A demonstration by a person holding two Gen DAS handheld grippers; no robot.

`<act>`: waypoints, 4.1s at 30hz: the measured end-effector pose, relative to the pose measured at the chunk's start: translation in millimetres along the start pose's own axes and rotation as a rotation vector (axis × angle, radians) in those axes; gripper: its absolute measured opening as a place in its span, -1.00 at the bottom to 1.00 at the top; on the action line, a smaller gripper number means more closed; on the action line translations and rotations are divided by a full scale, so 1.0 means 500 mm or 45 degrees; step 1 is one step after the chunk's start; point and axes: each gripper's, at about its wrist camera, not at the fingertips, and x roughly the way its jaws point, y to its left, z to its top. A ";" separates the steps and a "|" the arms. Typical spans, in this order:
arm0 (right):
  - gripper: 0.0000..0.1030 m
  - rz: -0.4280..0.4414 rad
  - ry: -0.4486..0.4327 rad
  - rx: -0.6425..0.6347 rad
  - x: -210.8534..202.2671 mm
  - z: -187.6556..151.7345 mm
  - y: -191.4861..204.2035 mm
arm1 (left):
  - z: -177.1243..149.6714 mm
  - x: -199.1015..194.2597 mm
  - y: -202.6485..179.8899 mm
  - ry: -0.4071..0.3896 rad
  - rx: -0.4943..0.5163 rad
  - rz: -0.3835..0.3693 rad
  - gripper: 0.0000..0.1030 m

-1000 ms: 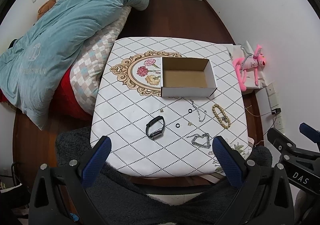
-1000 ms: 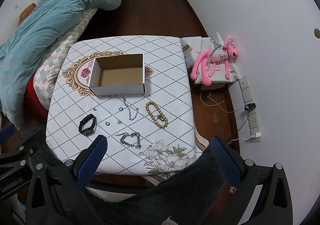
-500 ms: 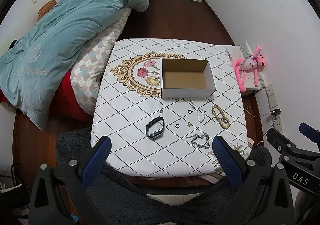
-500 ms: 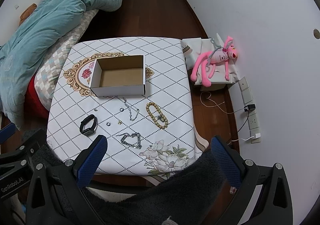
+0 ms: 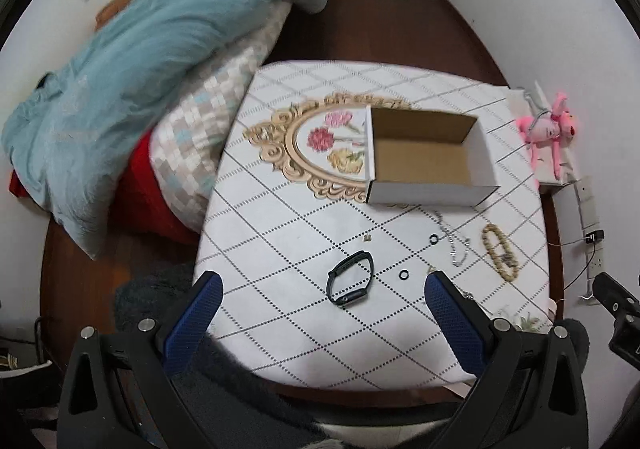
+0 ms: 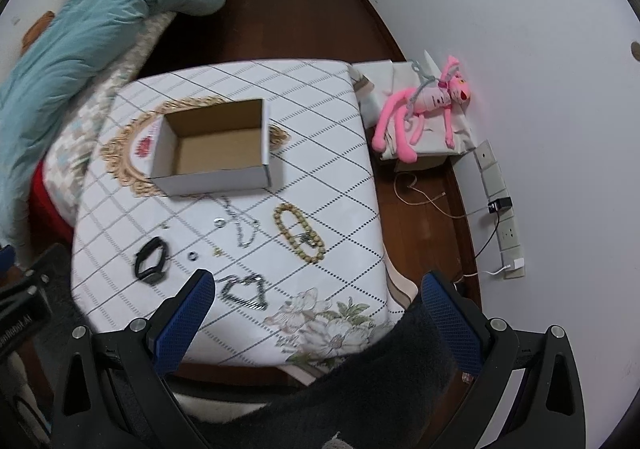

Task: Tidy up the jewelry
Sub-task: 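Grasp the black watch band with the left gripper while the right gripper grasps the wooden-bead bracelet, then carry the watch band into the white box with the left gripper while the right carries the bracelet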

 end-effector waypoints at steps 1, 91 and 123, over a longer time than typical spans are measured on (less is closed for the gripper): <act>1.00 -0.004 0.015 0.006 0.026 0.002 -0.002 | 0.000 0.021 0.004 0.017 -0.006 0.008 1.00; -0.78 0.270 0.264 0.033 0.426 -0.057 0.076 | -0.022 0.264 -0.090 0.238 0.091 -0.203 -0.12; -0.79 0.677 -0.097 0.103 0.180 0.262 0.104 | 0.249 0.176 -0.107 0.082 0.068 -0.382 -0.02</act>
